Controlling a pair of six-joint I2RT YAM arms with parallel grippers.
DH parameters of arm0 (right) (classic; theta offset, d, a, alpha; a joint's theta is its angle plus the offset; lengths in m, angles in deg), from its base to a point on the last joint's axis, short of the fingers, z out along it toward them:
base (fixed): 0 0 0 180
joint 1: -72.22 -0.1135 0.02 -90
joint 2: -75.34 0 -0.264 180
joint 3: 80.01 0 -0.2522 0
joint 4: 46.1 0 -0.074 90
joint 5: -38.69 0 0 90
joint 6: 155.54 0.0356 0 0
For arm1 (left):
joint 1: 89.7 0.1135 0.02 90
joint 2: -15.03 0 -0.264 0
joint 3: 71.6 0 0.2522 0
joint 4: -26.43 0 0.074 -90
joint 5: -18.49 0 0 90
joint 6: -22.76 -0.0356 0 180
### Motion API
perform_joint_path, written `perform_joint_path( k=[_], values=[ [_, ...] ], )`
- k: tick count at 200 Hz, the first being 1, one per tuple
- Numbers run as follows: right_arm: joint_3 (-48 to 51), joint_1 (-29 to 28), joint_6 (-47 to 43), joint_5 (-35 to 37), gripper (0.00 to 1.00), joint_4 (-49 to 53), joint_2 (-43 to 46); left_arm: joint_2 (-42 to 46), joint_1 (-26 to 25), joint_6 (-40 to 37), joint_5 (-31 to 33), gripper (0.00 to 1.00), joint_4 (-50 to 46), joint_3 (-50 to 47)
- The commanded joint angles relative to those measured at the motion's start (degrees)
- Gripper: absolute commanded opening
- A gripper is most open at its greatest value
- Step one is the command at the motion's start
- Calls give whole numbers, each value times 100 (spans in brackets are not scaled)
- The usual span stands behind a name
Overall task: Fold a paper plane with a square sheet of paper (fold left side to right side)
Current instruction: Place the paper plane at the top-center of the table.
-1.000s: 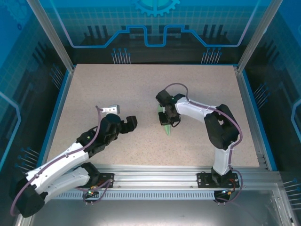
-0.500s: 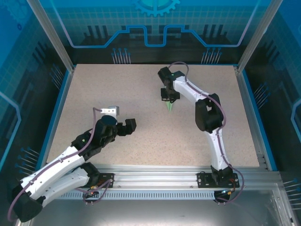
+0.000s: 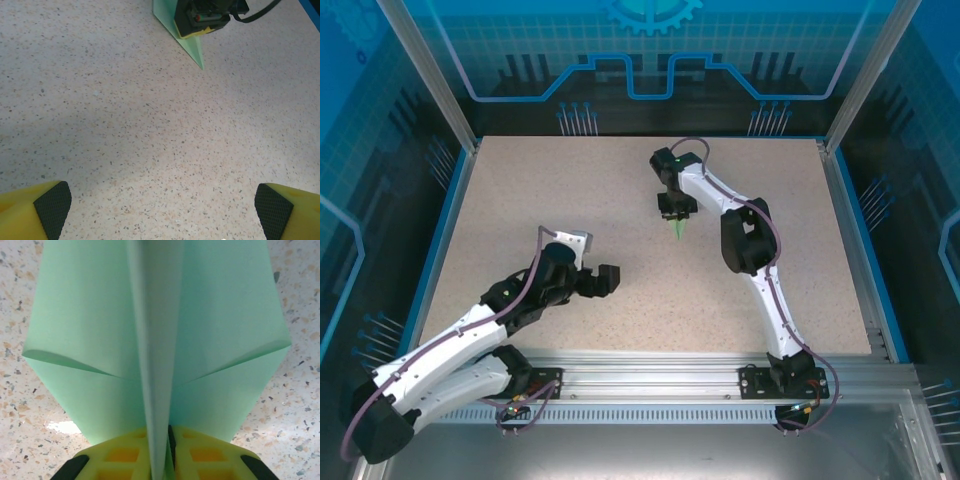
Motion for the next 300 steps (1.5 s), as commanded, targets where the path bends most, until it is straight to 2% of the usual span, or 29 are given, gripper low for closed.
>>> perform_joint_path(
  k=[1, 119, 191, 229, 260, 290, 300],
  values=[
    [-133, -31, -78, -22, 18, 201, -115, 26, 40, -299, -321, 98, 83, 70],
    [-124, -144, -208, 92, 33, 269, 299, 20, 34, -410, -335, 98, 99, 66],
    [12, -290, -292, 311, 44, 465, 912, -18, 37, -376, 30, 99, 79, 123],
    [705, -421, -323, 435, 56, 236, 2233, -102, 47, -455, 623, 98, 222, 146],
    [2320, -481, -556, 569, 73, -567, 4016, -43, 62, -722, 885, 99, 739, 31],
    [4088, -403, -797, 906, 99, -1347, 5749, -30, 89, -1097, 1456, 98, 1050, 40],
    [4641, -326, -896, 1045, 99, -1614, 6259, -28, 94, -1249, 1727, 98, 1186, 24]
  ],
)
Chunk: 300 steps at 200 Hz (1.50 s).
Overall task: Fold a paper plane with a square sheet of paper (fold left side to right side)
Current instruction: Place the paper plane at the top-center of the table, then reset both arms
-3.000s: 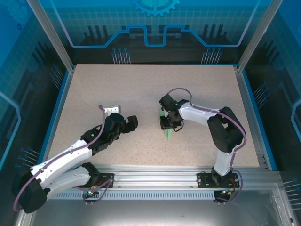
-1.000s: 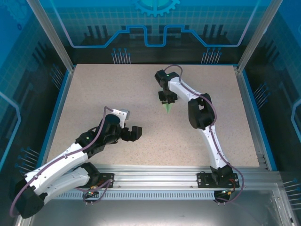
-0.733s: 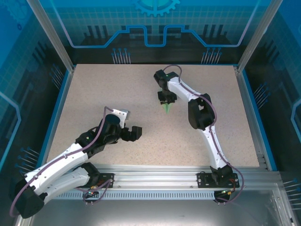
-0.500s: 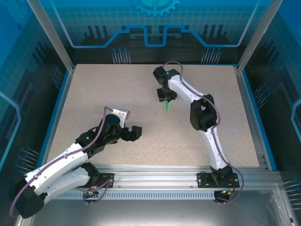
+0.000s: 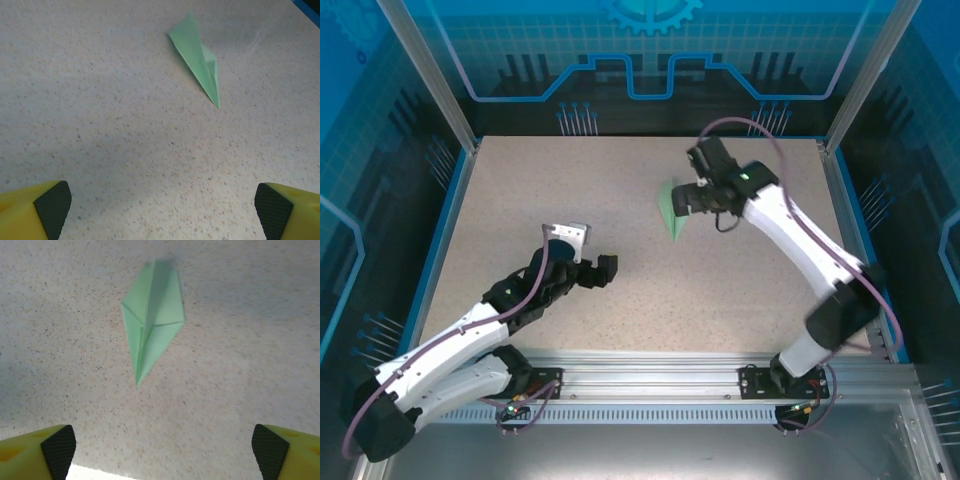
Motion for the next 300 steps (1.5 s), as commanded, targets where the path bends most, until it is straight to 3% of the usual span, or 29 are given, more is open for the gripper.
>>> perform_joint_path(
  k=[1, 24, 52, 75, 99, 161, 223, 273, 300],
  values=[
    [1052, 91, -242, 437, 100, -721, 888, 67, 62, -517, 789, 98, 528, 23],
    [2264, 463, -307, 657, 99, -1298, 1845, 9, 85, -915, 1653, 99, 813, -16],
    [3683, 1323, -569, 739, 100, -2447, 2695, -57, 285, -1425, 2349, 99, 1252, -237],
    [5090, 1966, -988, 710, 100, -4128, 3047, -11, 699, -1613, 2422, 98, 1805, -657],
    [5914, 2508, -1007, 283, 100, -5391, 2787, -30, 1284, -1599, 2354, 99, 2293, -1120],
    [6246, 2593, -1976, -215, 100, -7620, 1325, -1056, 2204, -1747, 1342, 99, 4112, -1872],
    [6490, 2663, -2052, -734, 100, -9508, 350, -2170, 2970, -1918, 74, 99, 6052, -2142],
    [6569, 2793, -2123, -1290, 99, -9688, 255, -3781, 3366, -1848, -732, 98, 7306, -1878],
    [6578, 2787, -2131, -1293, 100, -9718, 247, -3701, 3419, -1761, -777, 99, 6376, -1482]
  ],
)
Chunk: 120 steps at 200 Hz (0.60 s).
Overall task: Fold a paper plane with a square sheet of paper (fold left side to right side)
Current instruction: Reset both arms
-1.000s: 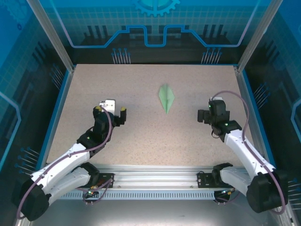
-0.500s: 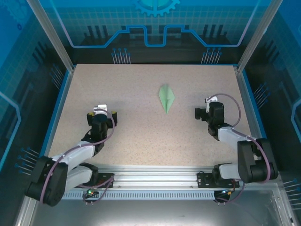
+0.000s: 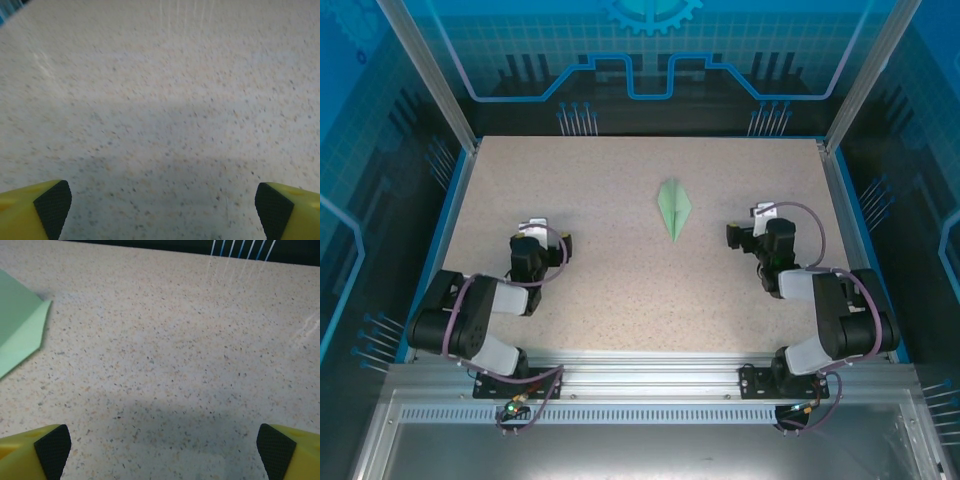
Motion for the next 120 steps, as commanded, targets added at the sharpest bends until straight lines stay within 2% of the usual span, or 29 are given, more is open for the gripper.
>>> perform_joint_path(
  k=[1, 18, 120],
  values=[
    [68, 89, -88, -187, 100, -357, -35, 34, 95, 45, -303, 99, -87, 448],
    [68, 90, -84, -188, 100, -352, -31, 25, 425, 295, -707, 99, -527, 674],
    [38, 10, -159, -138, 100, -308, -40, 4, 431, 229, -875, 99, -559, 727]
  ],
)
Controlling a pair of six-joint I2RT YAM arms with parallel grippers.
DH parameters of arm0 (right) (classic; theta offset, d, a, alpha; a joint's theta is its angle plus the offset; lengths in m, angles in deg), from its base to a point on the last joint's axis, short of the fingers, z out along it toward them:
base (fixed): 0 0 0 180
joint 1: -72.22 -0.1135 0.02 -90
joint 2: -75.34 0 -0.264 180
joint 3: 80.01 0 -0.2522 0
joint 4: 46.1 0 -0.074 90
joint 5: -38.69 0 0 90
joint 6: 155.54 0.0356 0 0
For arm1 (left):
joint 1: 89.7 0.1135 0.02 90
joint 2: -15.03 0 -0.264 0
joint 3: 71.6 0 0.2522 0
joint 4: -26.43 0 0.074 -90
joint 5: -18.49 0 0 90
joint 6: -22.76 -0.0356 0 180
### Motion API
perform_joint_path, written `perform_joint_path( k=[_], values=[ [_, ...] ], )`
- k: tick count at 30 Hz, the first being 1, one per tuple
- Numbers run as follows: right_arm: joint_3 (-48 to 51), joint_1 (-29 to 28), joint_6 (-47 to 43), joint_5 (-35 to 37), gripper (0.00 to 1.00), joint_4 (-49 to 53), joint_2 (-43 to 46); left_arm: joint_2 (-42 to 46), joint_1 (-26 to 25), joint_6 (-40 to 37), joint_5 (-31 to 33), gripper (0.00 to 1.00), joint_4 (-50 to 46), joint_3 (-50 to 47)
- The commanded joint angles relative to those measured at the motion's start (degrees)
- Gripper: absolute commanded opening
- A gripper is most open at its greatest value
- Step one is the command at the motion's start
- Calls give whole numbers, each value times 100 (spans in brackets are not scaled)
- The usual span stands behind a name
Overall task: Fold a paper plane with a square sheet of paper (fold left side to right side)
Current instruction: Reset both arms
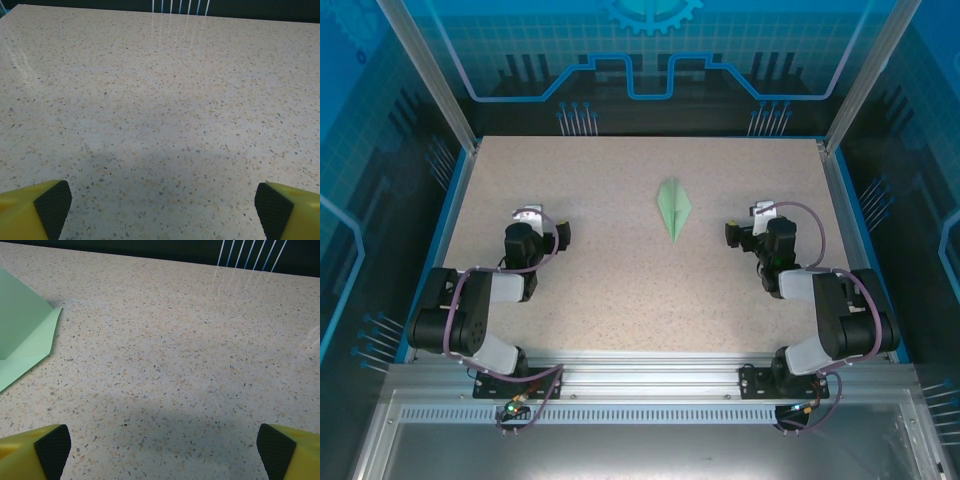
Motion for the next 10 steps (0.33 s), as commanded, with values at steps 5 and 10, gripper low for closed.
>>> perform_joint_path(
  k=[5, 10],
  values=[
    [16, 15, -80, -45, 100, -160, -44, 16, 41, 32, -210, 99, -56, 105],
    [22, 15, -81, -40, 100, -168, -49, 12, 41, 35, -211, 98, -61, 97]
  ],
)
